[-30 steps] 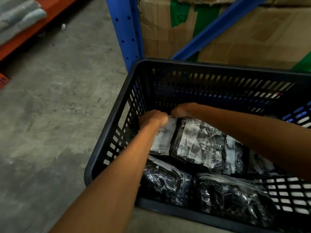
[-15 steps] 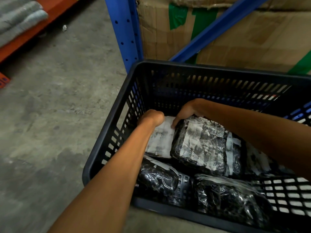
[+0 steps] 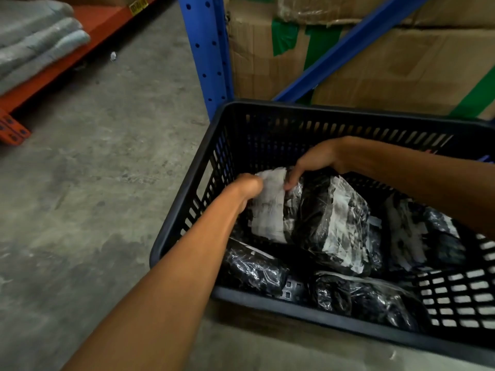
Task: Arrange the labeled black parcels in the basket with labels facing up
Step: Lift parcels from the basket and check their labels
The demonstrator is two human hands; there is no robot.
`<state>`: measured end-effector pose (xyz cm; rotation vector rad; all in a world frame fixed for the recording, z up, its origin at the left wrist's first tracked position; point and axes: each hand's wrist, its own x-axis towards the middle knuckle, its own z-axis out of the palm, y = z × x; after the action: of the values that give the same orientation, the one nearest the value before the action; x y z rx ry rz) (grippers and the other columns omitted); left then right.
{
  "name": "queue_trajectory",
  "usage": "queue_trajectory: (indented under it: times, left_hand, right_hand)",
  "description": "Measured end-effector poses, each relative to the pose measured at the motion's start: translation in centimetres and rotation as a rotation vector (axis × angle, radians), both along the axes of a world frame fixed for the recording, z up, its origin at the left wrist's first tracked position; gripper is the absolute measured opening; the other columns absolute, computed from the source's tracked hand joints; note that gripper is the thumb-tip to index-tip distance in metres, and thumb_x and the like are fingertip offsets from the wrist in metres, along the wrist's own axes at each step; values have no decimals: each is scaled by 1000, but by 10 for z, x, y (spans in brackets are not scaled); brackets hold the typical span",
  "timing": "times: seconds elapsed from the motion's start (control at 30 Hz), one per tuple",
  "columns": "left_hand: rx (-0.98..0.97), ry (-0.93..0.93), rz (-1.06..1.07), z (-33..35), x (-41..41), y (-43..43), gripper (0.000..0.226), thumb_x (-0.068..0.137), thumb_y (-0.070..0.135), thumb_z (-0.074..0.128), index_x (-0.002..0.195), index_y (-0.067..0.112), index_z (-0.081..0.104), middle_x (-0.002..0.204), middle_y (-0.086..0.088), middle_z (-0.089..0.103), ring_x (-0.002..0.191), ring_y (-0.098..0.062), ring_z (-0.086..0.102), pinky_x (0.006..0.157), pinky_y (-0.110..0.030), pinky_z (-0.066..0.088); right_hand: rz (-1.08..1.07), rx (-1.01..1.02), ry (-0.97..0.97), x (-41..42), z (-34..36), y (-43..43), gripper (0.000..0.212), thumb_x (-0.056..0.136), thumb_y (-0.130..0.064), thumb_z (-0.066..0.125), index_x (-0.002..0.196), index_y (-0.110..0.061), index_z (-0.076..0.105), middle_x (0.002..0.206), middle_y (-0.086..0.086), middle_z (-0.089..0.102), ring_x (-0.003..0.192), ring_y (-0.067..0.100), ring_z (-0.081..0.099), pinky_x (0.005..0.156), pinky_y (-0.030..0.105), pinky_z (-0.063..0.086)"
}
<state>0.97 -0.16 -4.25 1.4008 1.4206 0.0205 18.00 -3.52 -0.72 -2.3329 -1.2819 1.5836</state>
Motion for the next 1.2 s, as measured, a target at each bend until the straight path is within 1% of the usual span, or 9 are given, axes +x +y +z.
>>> queue_trajectory:
  times: [0.13, 0.23, 0.5, 0.63, 0.77, 0.9, 1.03, 1.1, 1.2]
  left_hand:
    - [-116, -203, -21, 7, -8, -3, 50, 98, 49, 38, 135, 18, 51, 136, -7, 55, 124, -28, 52, 92, -30, 39]
    - [-132, -405, 87, 24, -3, -5, 44, 94, 51, 35, 97, 19, 65, 98, -7, 66, 94, -29, 61, 86, -40, 50]
    - [-363, -558, 101, 72, -3, -6, 88, 87, 77, 9, 135, 22, 59, 138, -15, 60, 122, -31, 57, 94, -48, 46]
    - [-632, -628, 129, 92, -22, 1, 87, 89, 75, 14, 149, 17, 39, 154, -19, 38, 143, -44, 27, 115, -68, 1]
    - [-644, -689, 233, 95, -31, -1, 46, 89, 38, 61, 118, 3, 60, 116, -23, 68, 105, -41, 65, 93, -65, 46]
    - [-549, -781, 238, 83, -38, -19, 19, 87, 10, 59, 100, 0, 67, 84, -19, 77, 73, -29, 75, 70, -38, 63]
    - [-462, -981, 244, 77, -36, -29, 52, 85, -1, 56, 136, 12, 56, 133, -22, 62, 122, -38, 58, 99, -50, 48]
    - [-390, -1019, 212, 82, -34, -30, 59, 85, -4, 54, 138, 20, 54, 137, -19, 59, 122, -37, 58, 98, -48, 48]
    - [-346, -1080, 186, 84, -36, -37, 66, 79, -5, 57, 138, 23, 54, 137, -17, 59, 110, -32, 62, 95, -45, 49]
  right_hand:
    - [-80, 106, 201, 24, 28, -31, 24, 69, -24, 85, 91, -12, 83, 116, 13, 76, 108, 32, 71, 93, 36, 58]
    - [-159, 219, 288, 43, 50, -52, 49, 65, -28, 83, 107, -3, 78, 113, 14, 77, 112, 30, 70, 104, 43, 51]
    - [-194, 523, 318, 33, 80, -101, 41, 80, -17, 79, 120, -15, 70, 115, 1, 77, 116, 21, 68, 101, 38, 51]
    - [-148, 780, 228, 6, 77, -125, 50, 79, -6, 81, 123, -18, 61, 112, 2, 76, 108, 16, 71, 89, 32, 60]
    - [264, 1076, -185, -19, 70, -145, 58, 80, -12, 80, 130, -20, 54, 124, -5, 63, 117, 15, 59, 98, 40, 52]
    - [357, 1114, -231, -25, 50, -157, 69, 84, -19, 75, 145, -21, 44, 163, 2, 28, 153, 24, 18, 123, 42, 24]
    - [-200, 824, 236, -33, 35, -149, 83, 91, -26, 61, 156, -42, 11, 164, -14, -16, 148, 4, -11, 125, 41, 7]
    - [-538, 746, 661, -39, 35, -142, 97, 87, -46, 62, 155, -45, -8, 165, -15, 10, 144, 7, 29, 118, 41, 27]
    - [-841, 678, 776, -36, 38, -130, 109, 83, -62, 63, 153, -41, -18, 147, -11, 47, 127, 17, 55, 109, 46, 42]
